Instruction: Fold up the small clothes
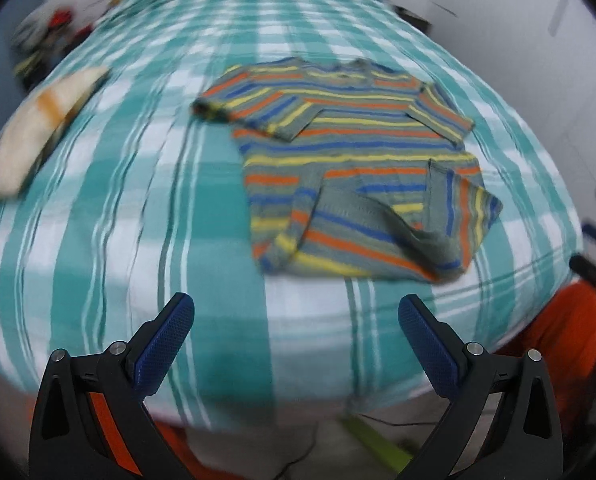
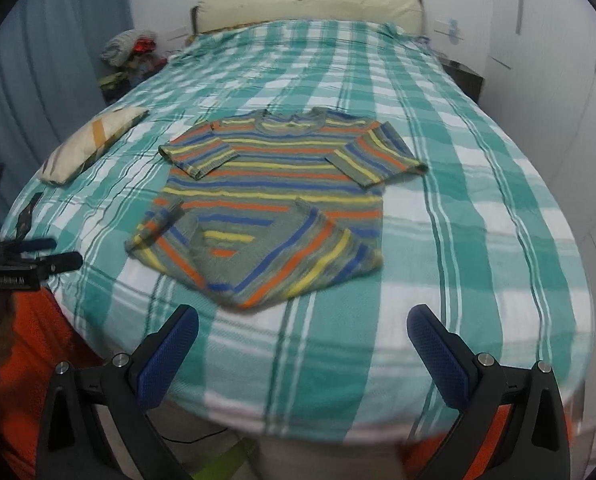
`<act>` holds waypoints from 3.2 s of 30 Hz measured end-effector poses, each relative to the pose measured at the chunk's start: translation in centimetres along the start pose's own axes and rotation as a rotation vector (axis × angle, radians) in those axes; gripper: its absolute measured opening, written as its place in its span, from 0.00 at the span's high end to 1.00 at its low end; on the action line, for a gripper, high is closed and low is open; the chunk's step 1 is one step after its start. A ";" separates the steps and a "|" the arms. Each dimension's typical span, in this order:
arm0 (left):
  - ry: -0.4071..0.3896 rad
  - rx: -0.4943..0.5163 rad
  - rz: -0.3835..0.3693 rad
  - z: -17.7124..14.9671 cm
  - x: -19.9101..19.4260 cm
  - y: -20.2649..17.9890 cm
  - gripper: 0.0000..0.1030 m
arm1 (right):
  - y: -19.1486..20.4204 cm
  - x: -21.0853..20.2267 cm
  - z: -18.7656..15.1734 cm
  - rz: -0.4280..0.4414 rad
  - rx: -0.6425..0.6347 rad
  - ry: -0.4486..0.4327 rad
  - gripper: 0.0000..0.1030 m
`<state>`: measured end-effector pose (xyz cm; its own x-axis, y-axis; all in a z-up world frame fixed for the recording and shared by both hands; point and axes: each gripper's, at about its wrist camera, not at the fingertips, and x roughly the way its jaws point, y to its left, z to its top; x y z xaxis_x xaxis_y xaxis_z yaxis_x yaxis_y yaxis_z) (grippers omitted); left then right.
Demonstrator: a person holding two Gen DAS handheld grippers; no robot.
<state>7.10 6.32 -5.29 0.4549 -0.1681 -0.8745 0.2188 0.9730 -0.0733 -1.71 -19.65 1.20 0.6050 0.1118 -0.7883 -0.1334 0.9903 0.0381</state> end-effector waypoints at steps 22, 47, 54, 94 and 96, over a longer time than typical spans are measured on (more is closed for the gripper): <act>0.012 0.330 -0.213 2.7 4.5 -1.2 0.98 | -2.4 15.2 8.4 0.419 -0.322 0.242 0.96; 0.252 -0.116 -0.182 -9.5 7.2 2.1 0.38 | -10.9 14.2 -7.5 0.547 0.319 0.478 0.54; 0.230 -0.048 -0.275 -9.1 3.6 4.3 0.97 | -10.7 11.3 -6.5 0.566 0.287 0.476 0.95; 0.311 -0.177 -0.042 -10.5 7.9 4.4 0.97 | -11.4 14.3 -9.1 0.314 0.287 0.575 0.96; 0.309 -0.167 -0.021 -10.5 7.8 4.2 0.97 | -11.5 14.2 -9.2 0.309 0.303 0.568 0.96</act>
<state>2.51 10.79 -17.50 0.1634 -0.1576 -0.9739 0.0694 0.9865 -0.1480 1.20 -30.23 -16.08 0.0610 0.4126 -0.9089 0.0417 0.9087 0.4154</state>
